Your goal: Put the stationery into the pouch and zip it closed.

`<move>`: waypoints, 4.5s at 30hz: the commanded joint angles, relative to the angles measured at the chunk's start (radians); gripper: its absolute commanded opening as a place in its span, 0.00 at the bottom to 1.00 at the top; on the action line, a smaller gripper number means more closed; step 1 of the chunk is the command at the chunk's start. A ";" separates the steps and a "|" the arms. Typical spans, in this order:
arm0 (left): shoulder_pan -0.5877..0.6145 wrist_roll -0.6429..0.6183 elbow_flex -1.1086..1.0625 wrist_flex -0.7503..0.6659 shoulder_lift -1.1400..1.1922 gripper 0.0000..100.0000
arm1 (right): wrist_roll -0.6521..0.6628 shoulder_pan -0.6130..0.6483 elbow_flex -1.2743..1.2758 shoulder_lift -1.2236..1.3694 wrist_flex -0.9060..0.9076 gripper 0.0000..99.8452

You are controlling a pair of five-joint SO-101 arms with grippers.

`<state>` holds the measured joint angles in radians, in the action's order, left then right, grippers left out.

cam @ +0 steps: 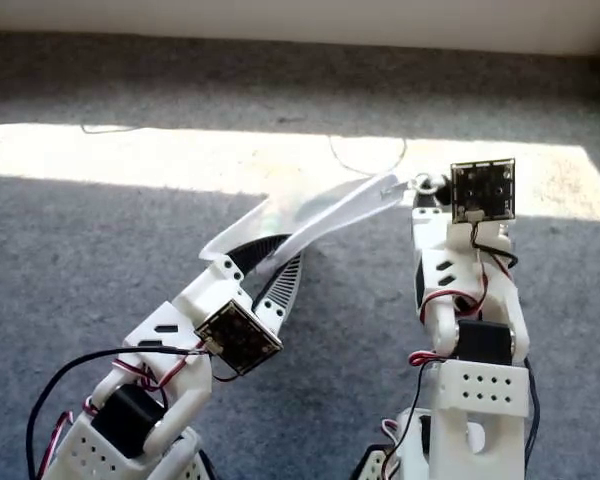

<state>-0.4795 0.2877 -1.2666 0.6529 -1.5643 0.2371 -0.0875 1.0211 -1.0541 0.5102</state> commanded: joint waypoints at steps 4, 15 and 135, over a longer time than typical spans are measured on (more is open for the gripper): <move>0.047 0.005 -0.002 -0.002 -0.030 0.01 | -0.006 -0.018 -0.074 -0.065 0.081 0.20; 0.047 0.005 -0.073 -0.074 -0.027 0.01 | 0.002 0.114 -0.067 -0.507 0.292 0.20; 0.119 -0.193 0.091 0.133 -0.033 0.23 | 0.084 0.582 -0.027 -0.702 0.619 0.32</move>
<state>-0.3721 0.1174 -1.2727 0.7541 -1.5812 0.3107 0.4895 1.0180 -1.7538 1.1347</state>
